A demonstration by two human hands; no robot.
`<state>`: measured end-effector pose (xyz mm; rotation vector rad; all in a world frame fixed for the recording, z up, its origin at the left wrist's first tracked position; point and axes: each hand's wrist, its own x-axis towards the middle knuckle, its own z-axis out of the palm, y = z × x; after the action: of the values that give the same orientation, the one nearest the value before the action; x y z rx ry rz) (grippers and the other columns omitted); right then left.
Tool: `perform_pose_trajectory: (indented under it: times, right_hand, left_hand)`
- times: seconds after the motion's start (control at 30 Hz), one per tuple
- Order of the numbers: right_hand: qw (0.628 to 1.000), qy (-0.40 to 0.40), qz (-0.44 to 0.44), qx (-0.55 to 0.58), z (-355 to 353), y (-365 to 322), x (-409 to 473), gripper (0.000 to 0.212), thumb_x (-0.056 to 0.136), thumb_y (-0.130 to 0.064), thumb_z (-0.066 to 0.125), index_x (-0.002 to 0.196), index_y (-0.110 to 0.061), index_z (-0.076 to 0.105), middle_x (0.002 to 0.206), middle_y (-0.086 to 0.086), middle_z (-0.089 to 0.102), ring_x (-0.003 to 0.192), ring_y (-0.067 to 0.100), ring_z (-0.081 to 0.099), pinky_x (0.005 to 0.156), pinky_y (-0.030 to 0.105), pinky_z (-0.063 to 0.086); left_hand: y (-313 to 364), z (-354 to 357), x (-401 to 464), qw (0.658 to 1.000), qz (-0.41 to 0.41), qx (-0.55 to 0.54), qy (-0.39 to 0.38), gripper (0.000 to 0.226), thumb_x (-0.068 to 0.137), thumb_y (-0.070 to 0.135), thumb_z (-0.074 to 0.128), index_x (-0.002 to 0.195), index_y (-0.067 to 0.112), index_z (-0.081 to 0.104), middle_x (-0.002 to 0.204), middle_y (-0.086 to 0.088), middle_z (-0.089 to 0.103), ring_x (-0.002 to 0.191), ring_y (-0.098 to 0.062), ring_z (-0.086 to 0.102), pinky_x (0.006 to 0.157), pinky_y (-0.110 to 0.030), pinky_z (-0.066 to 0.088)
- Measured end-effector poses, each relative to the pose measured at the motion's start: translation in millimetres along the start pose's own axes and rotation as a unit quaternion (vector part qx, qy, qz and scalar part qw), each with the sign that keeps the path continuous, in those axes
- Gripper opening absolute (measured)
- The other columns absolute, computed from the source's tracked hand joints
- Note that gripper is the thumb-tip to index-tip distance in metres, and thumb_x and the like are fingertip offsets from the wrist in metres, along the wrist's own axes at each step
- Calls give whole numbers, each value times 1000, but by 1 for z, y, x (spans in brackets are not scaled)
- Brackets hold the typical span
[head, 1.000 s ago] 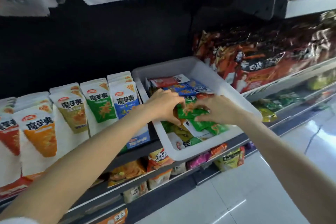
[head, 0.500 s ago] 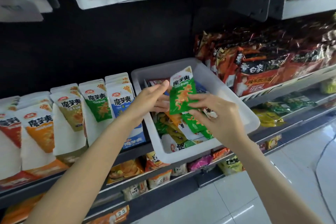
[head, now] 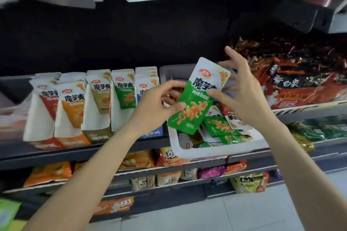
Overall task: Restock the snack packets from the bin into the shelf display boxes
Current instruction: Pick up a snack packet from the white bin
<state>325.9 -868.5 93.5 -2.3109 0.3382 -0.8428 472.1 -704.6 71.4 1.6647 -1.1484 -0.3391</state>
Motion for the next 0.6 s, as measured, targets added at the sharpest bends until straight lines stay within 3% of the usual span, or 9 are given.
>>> perform_pose_trajectory:
  times: [0.07, 0.13, 0.23, 0.33, 0.4, 0.53, 0.6]
  right_hand:
    - [997, -71, 27, 32, 1, -13, 16, 48, 80, -26, 74, 118, -37, 47, 108, -11, 65, 80, 2, 67, 65, 17, 54]
    - [989, -130, 20, 65, 10, -24, 32, 17, 83, -22, 70, 96, -17, 59, 93, 0, 71, 67, 10, 69, 57, 23, 56]
    - [991, -105, -15, 86, 39, -37, 57, 18, 90, -16, 64, 86, 1, 58, 83, 11, 68, 70, 6, 68, 61, 27, 58]
    - [997, -15, -39, 58, 77, -47, 85, 12, 91, -16, 63, 81, -11, 57, 80, -1, 69, 69, 7, 70, 65, 38, 59]
    - [997, 14, -69, 4, 103, -54, 101, 13, 90, -21, 62, 80, -17, 55, 77, 2, 69, 66, 15, 69, 62, 41, 56]
    - [984, -12, -122, -130, 146, -68, 122, 9, 90, -21, 60, 89, -12, 59, 72, 5, 66, 67, 23, 62, 59, 27, 35]
    - [971, -36, -135, -196, 163, -73, 128, 11, 92, -20, 56, 93, -9, 58, 74, 8, 65, 70, 29, 60, 63, 31, 39]
  left_hand:
    - [1, -12, -12, 999, 21, 39, 25, 48, 81, 11, 73, 102, 49, 54, 86, 20, 65, 74, 1, 63, 69, -15, 51]
    - [-2, -30, -21, 996, 35, 62, 55, 48, 82, 11, 72, 104, 50, 54, 88, 21, 67, 79, 0, 64, 72, -16, 52]
    - [-24, -62, -27, 986, 39, 100, 125, 41, 84, 16, 70, 108, 46, 56, 93, 23, 65, 84, 0, 63, 79, -24, 54]
    - [-65, -97, -30, 944, -64, 266, 184, 45, 84, 39, 67, 125, 36, 51, 104, 19, 58, 88, -3, 58, 77, -28, 50]
    - [-96, -114, -35, 921, -123, 333, 160, 52, 83, 48, 65, 129, 30, 48, 111, 10, 58, 91, -6, 55, 76, -26, 47]
    - [-127, -127, -40, 923, -120, 353, 99, 53, 84, 50, 61, 131, 29, 48, 117, 10, 59, 95, -5, 55, 72, -23, 48]
    - [-129, -129, -38, 925, -116, 351, 93, 52, 85, 46, 62, 132, 28, 48, 115, 12, 60, 95, -4, 55, 72, -22, 49]
